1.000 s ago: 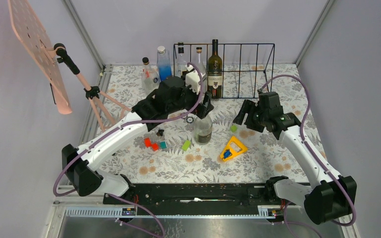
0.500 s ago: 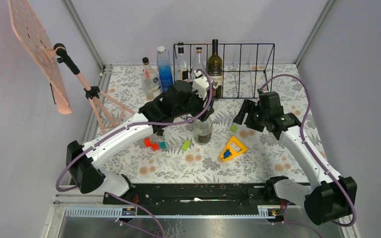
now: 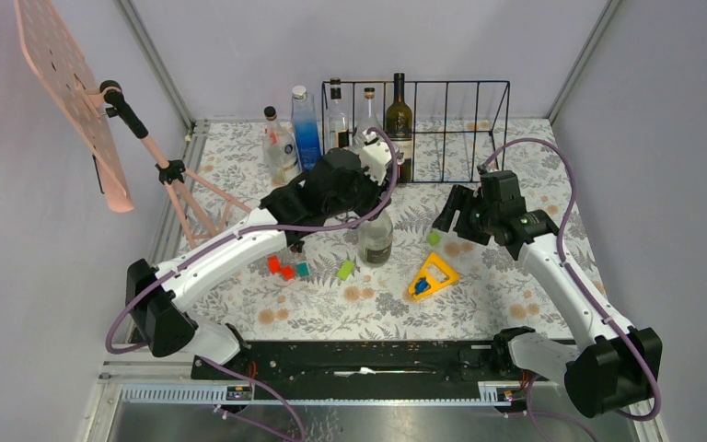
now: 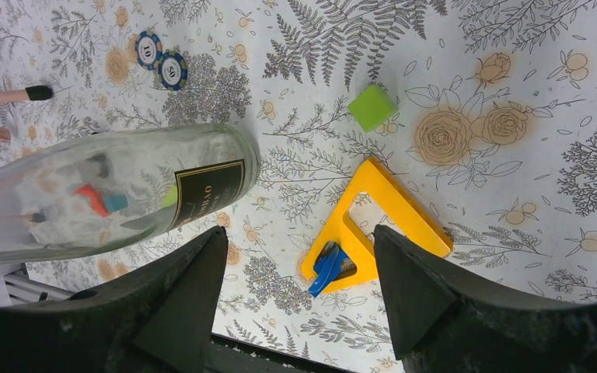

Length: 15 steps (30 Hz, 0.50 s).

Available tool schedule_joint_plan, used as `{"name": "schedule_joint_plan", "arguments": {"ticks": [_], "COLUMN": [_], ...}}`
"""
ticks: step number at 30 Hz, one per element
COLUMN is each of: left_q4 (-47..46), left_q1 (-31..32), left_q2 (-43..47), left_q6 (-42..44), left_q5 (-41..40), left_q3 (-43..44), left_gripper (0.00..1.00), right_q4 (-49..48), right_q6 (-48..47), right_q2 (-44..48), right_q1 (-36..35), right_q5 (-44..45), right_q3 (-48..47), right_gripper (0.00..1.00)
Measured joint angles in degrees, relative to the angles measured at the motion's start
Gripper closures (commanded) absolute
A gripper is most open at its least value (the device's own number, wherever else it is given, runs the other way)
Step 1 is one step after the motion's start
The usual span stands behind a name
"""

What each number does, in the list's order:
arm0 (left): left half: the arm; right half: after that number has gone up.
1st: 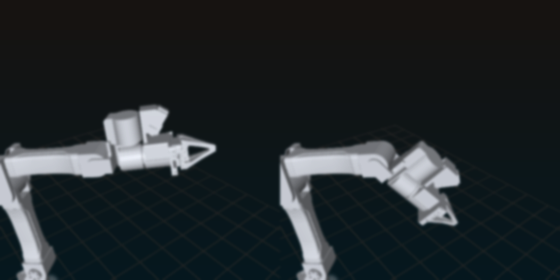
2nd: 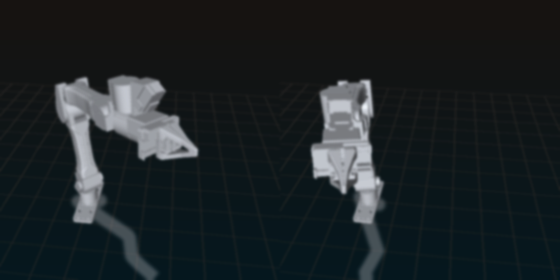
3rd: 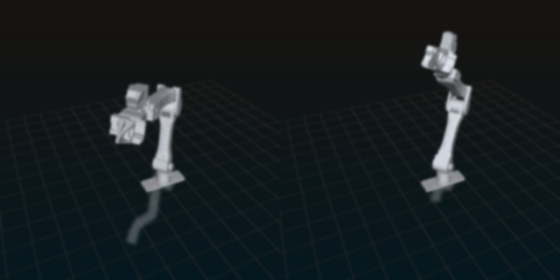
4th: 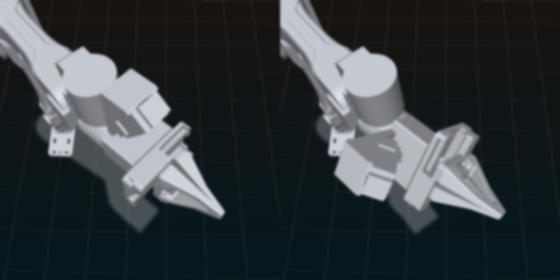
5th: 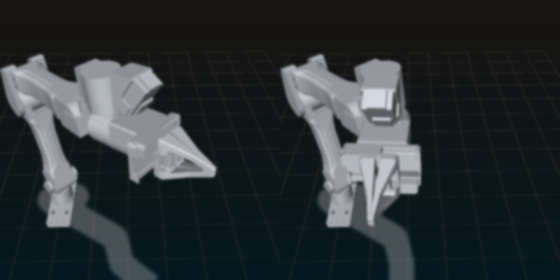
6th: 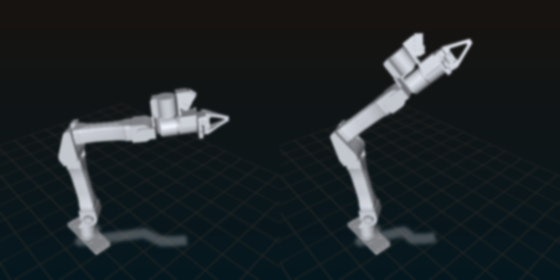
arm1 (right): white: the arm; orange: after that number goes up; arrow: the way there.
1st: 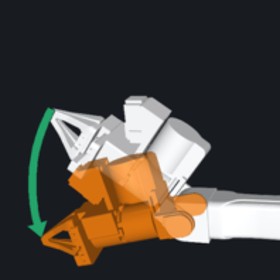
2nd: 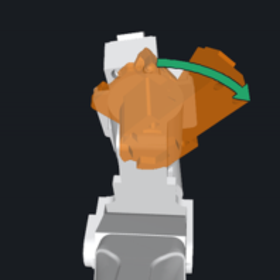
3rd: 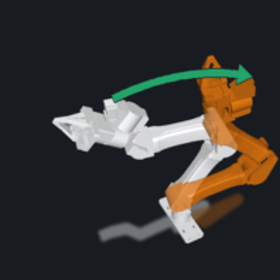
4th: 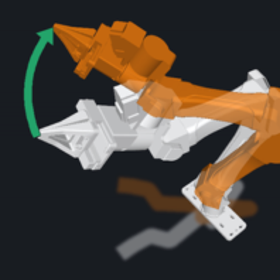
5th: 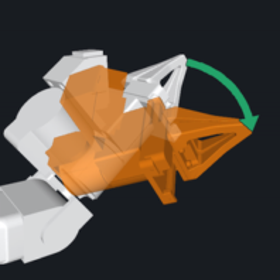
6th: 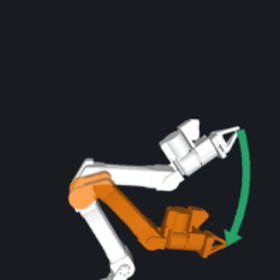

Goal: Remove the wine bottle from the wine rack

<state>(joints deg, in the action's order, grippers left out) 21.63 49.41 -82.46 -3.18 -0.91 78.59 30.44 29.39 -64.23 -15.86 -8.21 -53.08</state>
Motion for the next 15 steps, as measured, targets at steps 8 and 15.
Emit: {"name": "schedule_joint_plan", "arguments": {"ticks": [8, 15], "left_q4": [6.23, 8.98], "left_q1": [0.00, -1.11], "left_q2": [-2.16, -3.28], "left_q6": [0.44, 2.58], "left_q5": [-1.95, -5.62], "left_q3": [5.27, 12.00], "left_gripper": [1.00, 1.00], "right_q4": [-0.09, -0.11], "right_q6": [0.00, 0.00], "right_q2": [0.00, 0.20], "right_q1": [0.00, 0.00], "right_q5": [0.00, 0.04], "right_q3": [1.27, 1.97], "right_gripper": [0.25, 0.25]}}
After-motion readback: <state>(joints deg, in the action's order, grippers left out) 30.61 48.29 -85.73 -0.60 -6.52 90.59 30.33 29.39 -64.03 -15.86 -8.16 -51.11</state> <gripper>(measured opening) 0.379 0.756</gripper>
